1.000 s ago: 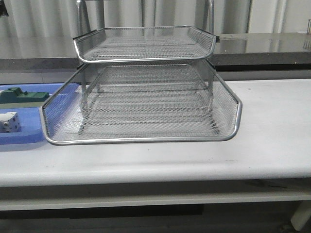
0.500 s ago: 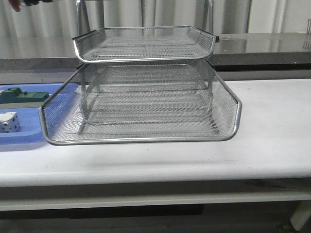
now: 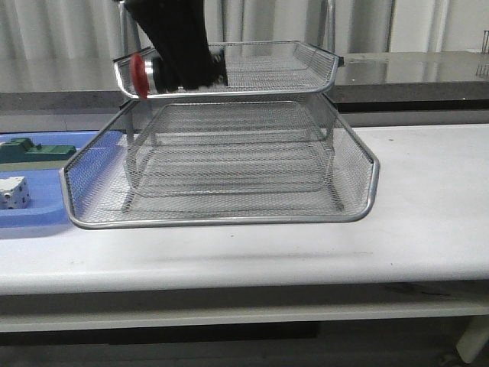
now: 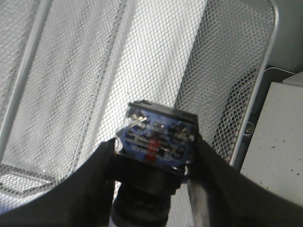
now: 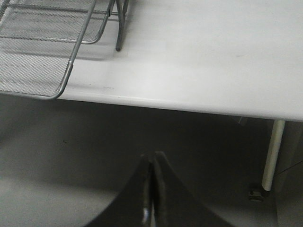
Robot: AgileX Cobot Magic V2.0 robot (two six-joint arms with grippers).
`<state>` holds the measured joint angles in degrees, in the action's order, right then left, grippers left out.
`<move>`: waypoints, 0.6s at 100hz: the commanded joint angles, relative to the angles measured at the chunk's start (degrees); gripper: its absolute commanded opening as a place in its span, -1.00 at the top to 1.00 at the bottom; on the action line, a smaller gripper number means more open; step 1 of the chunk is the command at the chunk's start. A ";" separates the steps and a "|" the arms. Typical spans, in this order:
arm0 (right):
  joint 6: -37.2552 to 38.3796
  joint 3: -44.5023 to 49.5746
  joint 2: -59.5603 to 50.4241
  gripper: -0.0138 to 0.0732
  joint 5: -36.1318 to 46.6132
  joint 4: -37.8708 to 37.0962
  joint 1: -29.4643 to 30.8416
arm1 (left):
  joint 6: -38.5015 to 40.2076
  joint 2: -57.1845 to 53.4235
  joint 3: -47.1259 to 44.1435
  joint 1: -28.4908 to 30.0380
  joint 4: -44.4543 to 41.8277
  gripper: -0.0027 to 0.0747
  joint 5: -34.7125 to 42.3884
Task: Place button on rack with both arms
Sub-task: 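Lower the red button onto the pulled-out middle tray mesh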
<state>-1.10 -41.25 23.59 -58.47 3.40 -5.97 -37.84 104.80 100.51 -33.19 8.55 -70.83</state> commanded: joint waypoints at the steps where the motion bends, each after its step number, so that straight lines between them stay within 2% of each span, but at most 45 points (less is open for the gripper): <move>1: -0.11 -1.84 0.24 0.84 3.33 -0.31 0.18 | 0.48 -0.33 1.39 -1.16 0.98 0.99 3.44; 35: -0.11 -1.84 0.24 0.84 3.33 -0.31 0.18 | 0.48 3.60 1.39 -1.94 0.98 0.94 5.23; 44: -0.11 -1.84 0.24 0.84 3.33 -0.31 0.18 | 0.48 3.60 1.39 -1.94 0.98 0.76 5.77; 60: -0.11 -1.84 0.24 0.84 3.33 -0.31 0.18 | 0.48 3.60 1.39 -1.94 0.98 0.24 6.37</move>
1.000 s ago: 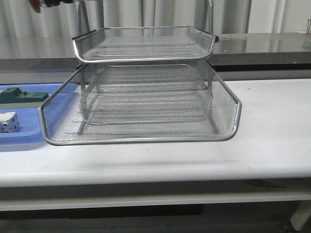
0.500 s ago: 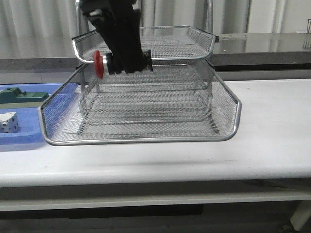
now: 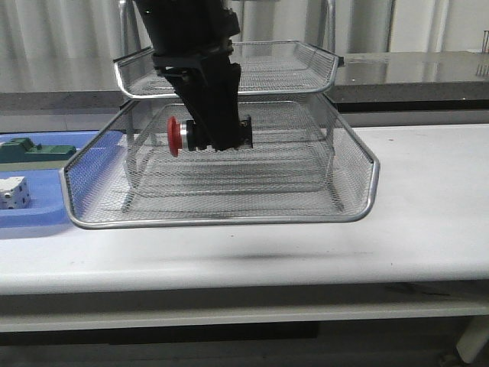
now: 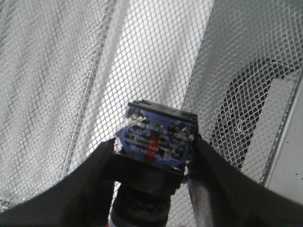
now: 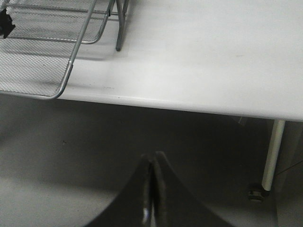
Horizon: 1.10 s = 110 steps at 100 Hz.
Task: Place button on rack with both arms
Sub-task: 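Lower the red button onto the pulled-out middle tray mesh, then open the left gripper and raise it away from the button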
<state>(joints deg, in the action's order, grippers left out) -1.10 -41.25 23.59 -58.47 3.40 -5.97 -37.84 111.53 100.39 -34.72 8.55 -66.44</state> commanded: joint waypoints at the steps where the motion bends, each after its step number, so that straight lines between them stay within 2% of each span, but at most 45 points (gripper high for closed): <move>1: -0.11 -1.84 0.24 0.84 3.33 -0.31 0.18 | 0.48 -3.13 1.52 -0.42 0.98 0.21 1.99; 13: -0.11 -1.84 0.24 0.84 3.33 -0.31 0.18 | 0.48 -3.13 1.52 -0.42 0.98 0.06 2.04; 45: -0.11 -1.84 0.24 0.84 3.33 -0.31 0.18 | 0.48 -3.13 1.52 -0.42 0.98 0.04 1.85; 67: -0.11 -1.84 0.24 0.84 3.33 -0.31 0.18 | 0.48 -3.13 1.52 -0.42 0.98 -0.24 1.71; 94: -0.11 -1.84 0.24 0.84 3.33 -0.31 0.18 | 0.59 -3.13 1.66 -0.42 0.98 -0.25 1.54; 110: -0.11 -1.84 0.24 0.84 3.33 -0.31 0.18 | 1.38 -3.90 3.58 -0.42 0.98 -0.25 -2.23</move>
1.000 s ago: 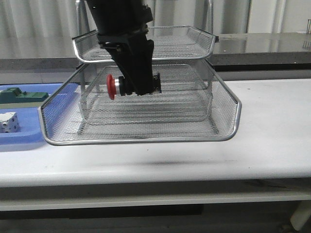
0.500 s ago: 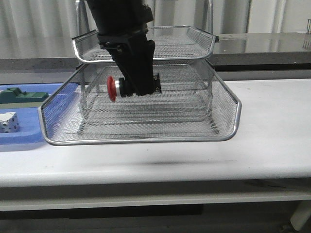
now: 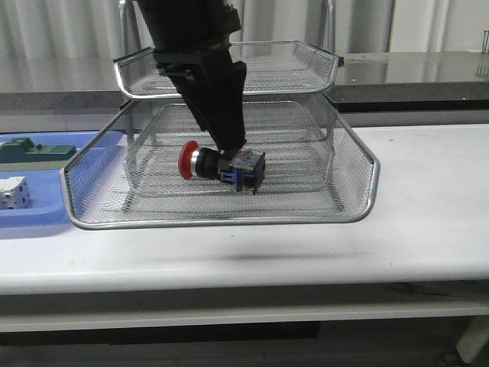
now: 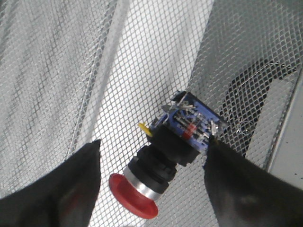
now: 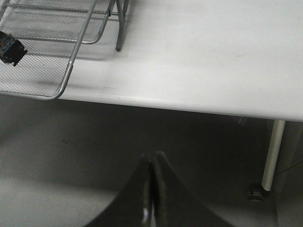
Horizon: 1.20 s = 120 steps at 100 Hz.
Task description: Place button on rack with both arms
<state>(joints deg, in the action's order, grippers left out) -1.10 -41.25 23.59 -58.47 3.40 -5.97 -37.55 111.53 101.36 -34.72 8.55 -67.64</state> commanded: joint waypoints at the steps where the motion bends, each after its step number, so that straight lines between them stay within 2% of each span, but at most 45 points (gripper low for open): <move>1: -0.11 -1.84 0.24 0.84 3.33 -0.31 0.18 | 1.25 -4.01 2.76 -0.42 0.98 -0.25 -1.42; 26: -0.11 -1.84 0.24 0.84 3.33 -0.31 0.18 | 3.87 -10.48 3.28 2.71 0.98 -0.24 -5.12; 72: -0.11 -1.84 0.24 0.84 3.33 -0.31 0.18 | 10.71 -23.17 2.74 17.13 1.14 -0.20 -2.91; 93: -0.11 -1.84 0.24 0.84 3.33 -0.31 0.18 | 12.80 -30.46 -5.59 20.33 1.24 -0.20 5.66; 120: -0.11 -1.84 0.24 0.84 3.33 -0.31 0.18 | 17.76 -43.36 -27.01 21.07 1.24 -0.20 24.98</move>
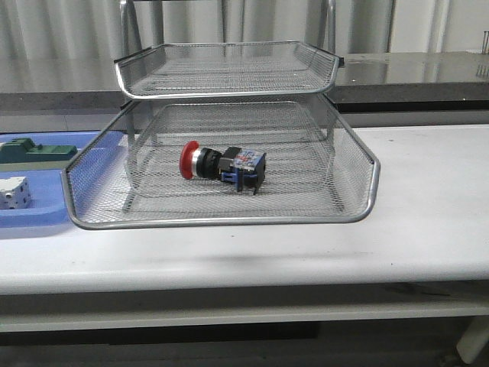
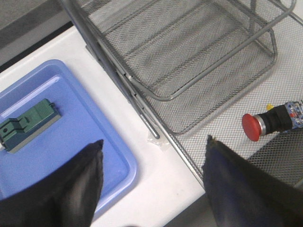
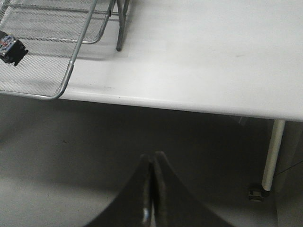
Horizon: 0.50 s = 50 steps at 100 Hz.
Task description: Place button on rack with both arms
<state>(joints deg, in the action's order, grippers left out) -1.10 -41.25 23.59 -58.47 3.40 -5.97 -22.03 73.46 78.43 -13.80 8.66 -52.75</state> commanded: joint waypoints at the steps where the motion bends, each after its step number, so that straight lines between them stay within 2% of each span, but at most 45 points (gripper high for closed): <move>1: -0.11 -1.84 0.24 0.84 3.33 -0.31 0.18 | 2.35 -6.05 -4.68 0.15 1.13 -0.20 10.61; 50: -0.11 -1.84 0.24 0.84 3.33 -0.31 0.18 | 6.36 -34.24 -41.09 0.15 1.26 -0.20 40.81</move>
<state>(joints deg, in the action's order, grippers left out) -1.10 -41.25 23.59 -58.47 3.40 -5.97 -16.57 44.11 40.20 -13.80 8.78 -21.50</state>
